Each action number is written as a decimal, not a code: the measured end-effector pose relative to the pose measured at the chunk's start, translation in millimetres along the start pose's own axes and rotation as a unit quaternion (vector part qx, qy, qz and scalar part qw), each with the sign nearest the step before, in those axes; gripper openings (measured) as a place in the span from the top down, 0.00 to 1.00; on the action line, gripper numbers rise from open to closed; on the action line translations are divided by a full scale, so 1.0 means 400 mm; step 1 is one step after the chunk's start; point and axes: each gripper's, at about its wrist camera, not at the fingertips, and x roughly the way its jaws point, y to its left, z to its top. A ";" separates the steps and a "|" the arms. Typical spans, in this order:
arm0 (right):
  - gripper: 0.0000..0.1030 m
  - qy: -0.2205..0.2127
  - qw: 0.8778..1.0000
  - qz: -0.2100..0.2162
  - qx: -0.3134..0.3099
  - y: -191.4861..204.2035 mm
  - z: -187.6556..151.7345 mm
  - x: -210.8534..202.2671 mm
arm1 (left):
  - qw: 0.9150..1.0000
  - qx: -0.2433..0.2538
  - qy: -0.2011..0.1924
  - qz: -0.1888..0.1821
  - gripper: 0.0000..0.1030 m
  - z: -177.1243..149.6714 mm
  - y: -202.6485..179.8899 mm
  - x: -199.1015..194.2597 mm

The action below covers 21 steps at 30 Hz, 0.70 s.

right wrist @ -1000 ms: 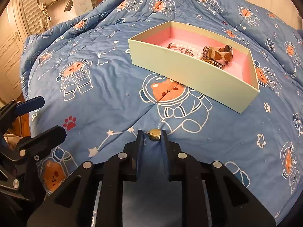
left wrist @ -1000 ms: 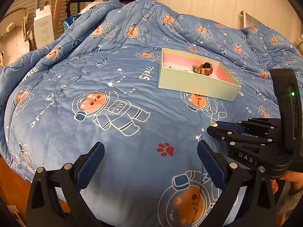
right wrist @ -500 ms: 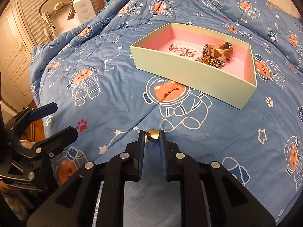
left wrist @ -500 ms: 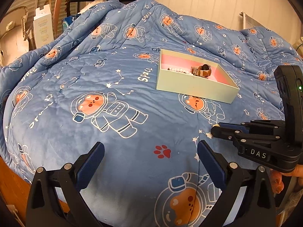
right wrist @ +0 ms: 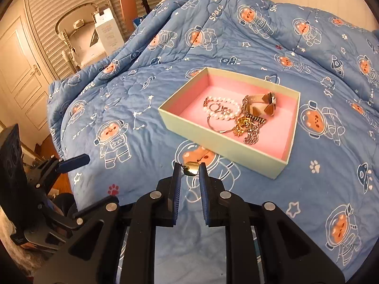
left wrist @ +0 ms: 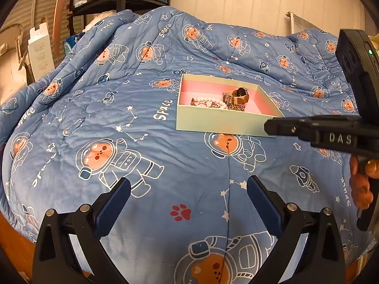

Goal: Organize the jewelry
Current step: 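Carry the gold charm into the pink box with the right gripper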

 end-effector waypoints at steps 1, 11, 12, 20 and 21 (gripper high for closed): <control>0.84 -0.003 1.000 -0.001 0.001 -0.007 0.015 -0.001 | 1.000 0.001 0.000 -0.001 0.06 0.000 -0.003 0.001; 0.85 0.004 1.000 -0.014 -0.012 -0.058 0.121 0.039 | 1.000 0.014 0.004 -0.004 0.06 0.018 -0.017 0.014; 0.84 0.007 1.000 -0.014 -0.013 -0.061 0.127 0.047 | 1.000 0.016 0.003 -0.004 0.06 0.023 -0.018 0.016; 0.85 0.037 0.999 -0.021 -0.022 -0.084 0.174 0.137 | 0.999 0.031 0.001 -0.007 0.06 0.057 -0.033 0.050; 0.85 0.042 0.999 -0.021 -0.021 -0.087 0.178 0.149 | 0.999 0.036 -0.001 -0.006 0.06 0.065 -0.037 0.059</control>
